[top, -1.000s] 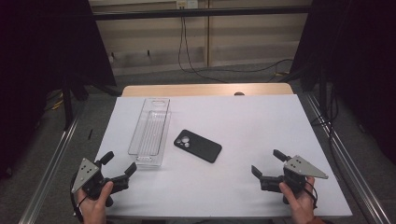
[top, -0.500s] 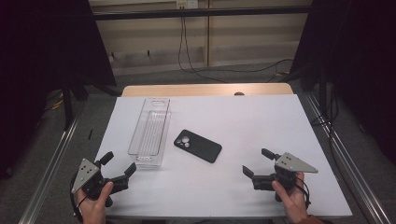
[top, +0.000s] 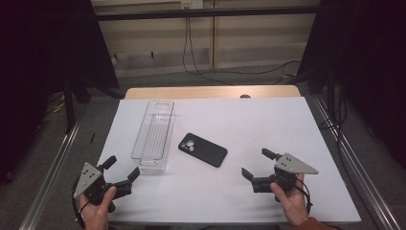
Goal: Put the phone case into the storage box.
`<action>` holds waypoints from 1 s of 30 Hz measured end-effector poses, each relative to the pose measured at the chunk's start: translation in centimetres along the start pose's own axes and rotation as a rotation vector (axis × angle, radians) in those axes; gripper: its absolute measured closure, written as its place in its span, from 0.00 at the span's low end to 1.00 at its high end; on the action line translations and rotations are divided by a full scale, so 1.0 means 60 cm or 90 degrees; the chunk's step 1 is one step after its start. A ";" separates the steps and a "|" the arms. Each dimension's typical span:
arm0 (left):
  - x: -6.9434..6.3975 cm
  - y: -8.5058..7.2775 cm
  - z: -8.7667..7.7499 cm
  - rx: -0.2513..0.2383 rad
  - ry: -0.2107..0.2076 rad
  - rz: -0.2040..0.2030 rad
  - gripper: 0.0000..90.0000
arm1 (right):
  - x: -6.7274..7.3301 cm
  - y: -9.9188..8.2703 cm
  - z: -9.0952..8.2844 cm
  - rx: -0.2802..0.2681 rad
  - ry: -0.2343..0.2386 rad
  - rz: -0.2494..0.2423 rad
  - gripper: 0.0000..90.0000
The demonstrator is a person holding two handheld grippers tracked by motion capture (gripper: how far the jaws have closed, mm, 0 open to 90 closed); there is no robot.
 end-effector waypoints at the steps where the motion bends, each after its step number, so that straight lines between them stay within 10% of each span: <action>1: 0.000 0.000 0.000 0.000 0.000 0.000 0.03 | 0.000 0.000 0.000 0.000 0.000 0.000 0.00; 30: 0.000 -0.002 0.001 0.005 -0.005 0.000 0.03 | 0.051 0.033 0.113 0.023 0.078 -0.010 0.01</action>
Point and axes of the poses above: each handheld gripper's, and its own axes: z roughly forward along the jaws, y roughly out of its top, x roughly to its left, the point moved 8 cm from there along z, roughly forward along the jaws, and after that the axes turned 5 degrees about -y, right-handed, at the moved point
